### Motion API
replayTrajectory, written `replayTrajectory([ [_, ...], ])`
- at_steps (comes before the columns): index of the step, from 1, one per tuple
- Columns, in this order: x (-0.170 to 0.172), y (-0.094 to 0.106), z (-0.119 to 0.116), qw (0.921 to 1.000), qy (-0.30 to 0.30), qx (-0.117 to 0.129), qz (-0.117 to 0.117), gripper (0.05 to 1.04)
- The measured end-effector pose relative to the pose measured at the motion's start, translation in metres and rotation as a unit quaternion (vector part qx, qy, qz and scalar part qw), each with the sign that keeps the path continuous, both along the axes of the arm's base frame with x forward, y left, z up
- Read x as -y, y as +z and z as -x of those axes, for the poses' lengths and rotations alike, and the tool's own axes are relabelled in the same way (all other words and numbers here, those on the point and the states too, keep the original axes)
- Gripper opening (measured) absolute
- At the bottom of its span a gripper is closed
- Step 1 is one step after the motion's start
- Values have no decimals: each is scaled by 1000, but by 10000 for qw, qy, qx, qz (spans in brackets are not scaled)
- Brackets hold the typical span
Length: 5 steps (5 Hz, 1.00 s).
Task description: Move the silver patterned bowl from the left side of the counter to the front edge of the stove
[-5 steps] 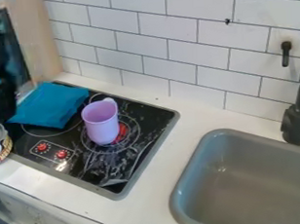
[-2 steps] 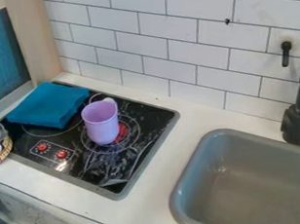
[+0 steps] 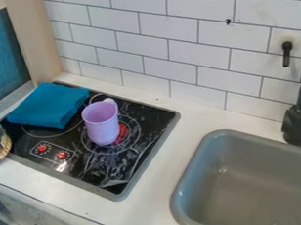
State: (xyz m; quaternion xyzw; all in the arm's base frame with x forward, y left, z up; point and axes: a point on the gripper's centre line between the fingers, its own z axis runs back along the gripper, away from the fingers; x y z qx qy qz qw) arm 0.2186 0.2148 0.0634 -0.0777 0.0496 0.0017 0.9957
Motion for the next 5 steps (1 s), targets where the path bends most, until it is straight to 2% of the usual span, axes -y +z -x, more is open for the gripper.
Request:
replayTrajectory([
  [1, -2, -4, 6, 9999, -38, 15, -126, 1000],
  [2, -5, 9, 7, 9993, 18, 110, -362, 1000],
  [3, -1, 10, 7, 9993, 71, 171, -312, 1001],
  [4, 8, 8, 1, 9991, 208, 357, -77, 1001],
  [5, 13, 4, 1, 9996, 151, 186, -179, 1000],
])
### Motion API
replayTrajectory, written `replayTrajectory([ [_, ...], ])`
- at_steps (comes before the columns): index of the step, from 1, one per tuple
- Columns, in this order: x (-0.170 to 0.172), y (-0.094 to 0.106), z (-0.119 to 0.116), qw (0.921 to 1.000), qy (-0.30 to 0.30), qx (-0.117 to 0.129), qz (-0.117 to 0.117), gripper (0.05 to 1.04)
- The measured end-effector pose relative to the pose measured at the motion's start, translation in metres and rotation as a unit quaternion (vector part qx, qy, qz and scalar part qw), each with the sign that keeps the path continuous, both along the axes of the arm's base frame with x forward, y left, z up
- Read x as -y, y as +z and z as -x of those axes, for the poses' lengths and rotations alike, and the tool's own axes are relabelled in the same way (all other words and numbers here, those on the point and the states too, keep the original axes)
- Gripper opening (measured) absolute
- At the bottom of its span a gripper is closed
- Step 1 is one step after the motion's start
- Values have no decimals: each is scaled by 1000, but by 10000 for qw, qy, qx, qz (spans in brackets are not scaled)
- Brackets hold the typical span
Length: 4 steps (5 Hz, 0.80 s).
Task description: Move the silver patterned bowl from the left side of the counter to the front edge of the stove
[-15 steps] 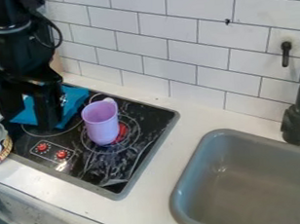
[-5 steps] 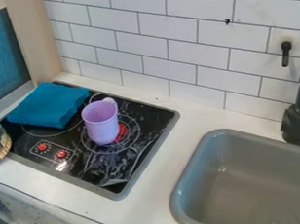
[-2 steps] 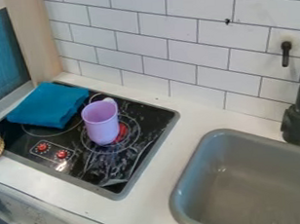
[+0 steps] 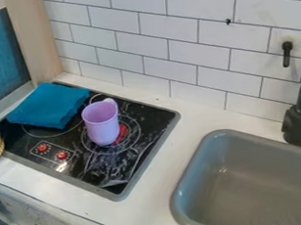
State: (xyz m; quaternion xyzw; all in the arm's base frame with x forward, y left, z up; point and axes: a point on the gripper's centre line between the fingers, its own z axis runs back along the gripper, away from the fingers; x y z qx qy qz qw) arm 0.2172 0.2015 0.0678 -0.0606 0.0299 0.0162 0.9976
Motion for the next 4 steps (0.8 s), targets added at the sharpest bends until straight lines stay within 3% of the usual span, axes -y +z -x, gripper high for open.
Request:
replayTrajectory([
  [1, 0, -1, -1, 9999, 22, -64, -125, 1001],
  [2, 3, -6, 2, 9998, 99, -102, -105, 1001],
  [4, 36, -14, 9, 9993, 58, -177, 336, 1000],
])
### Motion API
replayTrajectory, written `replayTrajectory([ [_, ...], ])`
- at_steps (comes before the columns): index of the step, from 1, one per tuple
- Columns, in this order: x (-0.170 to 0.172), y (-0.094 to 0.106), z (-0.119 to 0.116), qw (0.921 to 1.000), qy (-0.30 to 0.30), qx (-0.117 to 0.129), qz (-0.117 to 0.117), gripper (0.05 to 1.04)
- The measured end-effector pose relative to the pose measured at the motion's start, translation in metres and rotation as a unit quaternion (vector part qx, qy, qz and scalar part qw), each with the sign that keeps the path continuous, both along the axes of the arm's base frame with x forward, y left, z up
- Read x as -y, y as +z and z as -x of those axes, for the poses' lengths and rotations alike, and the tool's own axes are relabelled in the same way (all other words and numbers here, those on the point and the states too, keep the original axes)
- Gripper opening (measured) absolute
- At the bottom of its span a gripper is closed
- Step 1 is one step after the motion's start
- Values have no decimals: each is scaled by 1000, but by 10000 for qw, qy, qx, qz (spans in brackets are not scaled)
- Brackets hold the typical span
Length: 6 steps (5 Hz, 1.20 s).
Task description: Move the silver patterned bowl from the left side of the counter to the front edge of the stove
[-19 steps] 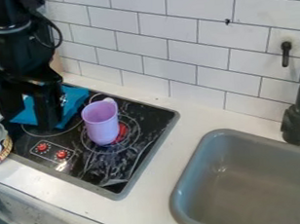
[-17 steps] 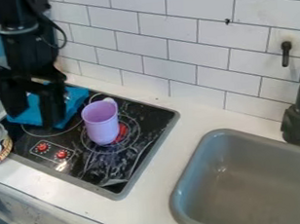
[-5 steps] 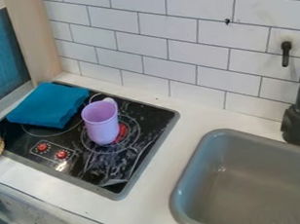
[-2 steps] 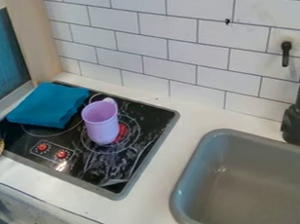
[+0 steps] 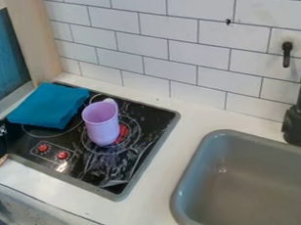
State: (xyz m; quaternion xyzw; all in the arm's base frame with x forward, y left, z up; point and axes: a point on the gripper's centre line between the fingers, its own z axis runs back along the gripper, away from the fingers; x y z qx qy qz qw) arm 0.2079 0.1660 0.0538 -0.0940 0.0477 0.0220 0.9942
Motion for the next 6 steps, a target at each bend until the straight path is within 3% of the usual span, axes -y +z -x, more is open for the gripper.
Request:
replayTrajectory([
  [1, 28, 1, 1, 9986, -136, 75, 511, 1001],
  [2, 72, 1, -1, 9921, -369, 175, 1186, 1001],
  [3, 115, 3, -1, 9829, -734, 193, 1678, 1001],
  [4, 138, -1, 9, 9769, -953, 80, 1909, 1001],
  [5, 155, 0, 22, 9731, -1292, 48, 1908, 1001],
  [6, 155, 2, 27, 9743, -1304, 26, 1836, 1000],
])
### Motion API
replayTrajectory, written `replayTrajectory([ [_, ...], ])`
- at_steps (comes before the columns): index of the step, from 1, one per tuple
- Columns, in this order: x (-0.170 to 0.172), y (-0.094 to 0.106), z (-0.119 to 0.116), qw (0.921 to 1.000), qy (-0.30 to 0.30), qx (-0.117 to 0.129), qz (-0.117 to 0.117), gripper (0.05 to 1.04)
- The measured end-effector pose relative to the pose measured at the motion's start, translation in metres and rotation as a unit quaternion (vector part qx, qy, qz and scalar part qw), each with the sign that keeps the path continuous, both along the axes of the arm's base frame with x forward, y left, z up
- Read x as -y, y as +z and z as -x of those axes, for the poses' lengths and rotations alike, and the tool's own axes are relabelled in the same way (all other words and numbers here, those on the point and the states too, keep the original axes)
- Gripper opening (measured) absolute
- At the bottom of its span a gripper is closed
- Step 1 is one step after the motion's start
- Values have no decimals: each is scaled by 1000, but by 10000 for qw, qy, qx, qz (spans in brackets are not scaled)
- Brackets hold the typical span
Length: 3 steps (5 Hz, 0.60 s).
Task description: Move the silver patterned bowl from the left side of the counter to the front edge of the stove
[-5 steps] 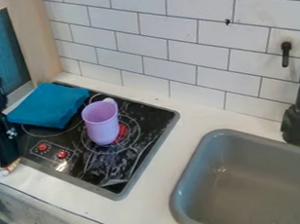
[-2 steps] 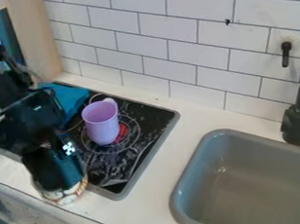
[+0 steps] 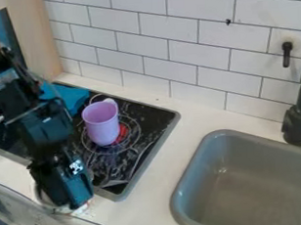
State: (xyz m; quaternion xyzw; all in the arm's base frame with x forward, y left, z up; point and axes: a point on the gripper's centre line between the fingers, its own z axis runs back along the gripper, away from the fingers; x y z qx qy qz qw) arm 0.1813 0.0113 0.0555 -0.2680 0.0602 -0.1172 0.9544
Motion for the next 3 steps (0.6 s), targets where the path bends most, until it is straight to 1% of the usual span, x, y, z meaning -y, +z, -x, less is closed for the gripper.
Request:
replayTrajectory([
  [1, -24, 9, -4, 9945, 489, -212, -906, 1000],
  [2, -55, 22, -28, 9767, 1127, 11, -1824, 1000],
  [3, -64, 34, -35, 9699, 1213, 267, -2094, 1000],
])
